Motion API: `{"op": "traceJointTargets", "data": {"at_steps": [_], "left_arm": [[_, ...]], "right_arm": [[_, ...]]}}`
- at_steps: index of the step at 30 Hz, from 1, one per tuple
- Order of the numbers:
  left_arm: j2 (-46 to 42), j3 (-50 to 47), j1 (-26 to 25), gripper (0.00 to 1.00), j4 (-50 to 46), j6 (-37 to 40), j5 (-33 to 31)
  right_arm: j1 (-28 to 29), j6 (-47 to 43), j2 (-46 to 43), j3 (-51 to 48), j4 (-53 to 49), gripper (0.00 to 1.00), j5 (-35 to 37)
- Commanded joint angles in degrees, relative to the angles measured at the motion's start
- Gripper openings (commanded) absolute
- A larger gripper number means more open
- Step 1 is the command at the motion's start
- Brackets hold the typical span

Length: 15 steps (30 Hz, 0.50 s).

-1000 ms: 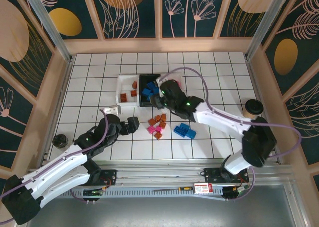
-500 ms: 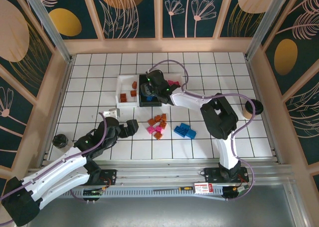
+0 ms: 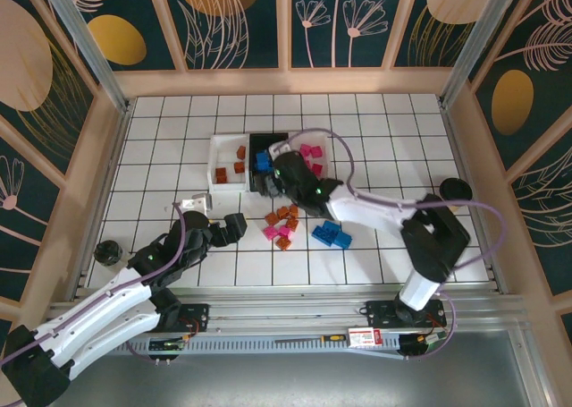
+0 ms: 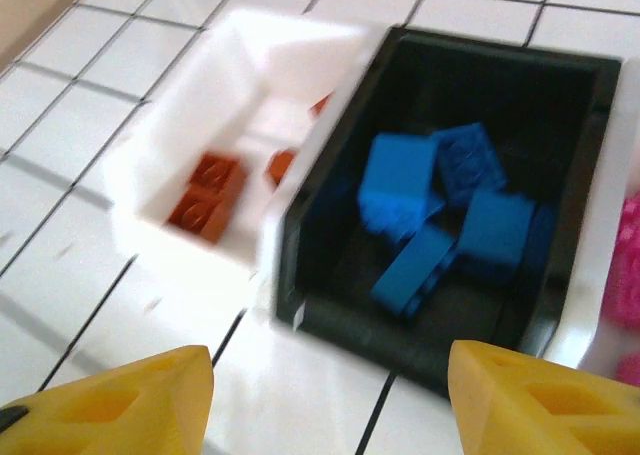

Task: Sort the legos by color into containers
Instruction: Place the lego in the container, then pick up the lego from the bottom-center of the table.

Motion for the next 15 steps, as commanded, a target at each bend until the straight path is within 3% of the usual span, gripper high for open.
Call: {"op": "traceJointTargets", "data": {"at_steps": [1,7,15], "left_arm": [[-1.1,1.3,-0.1,0.99,-0.5,0.4,-0.5],[-0.8,1.2,-0.1,0.98,0.3,0.4,-0.7],[-0.5,0.6,-0.1,0.99,0.5,0.0,-1.0]], "right_arm": [[4.0,1.0,-8.1,-9.4,1.3,0.64,1.9],[9.6,8.5,-14.7,-22.0,-2.2,0.66,1.1],[13.0,11.6,-6.5,-23.6,-1.7,0.67,0.4]]}}
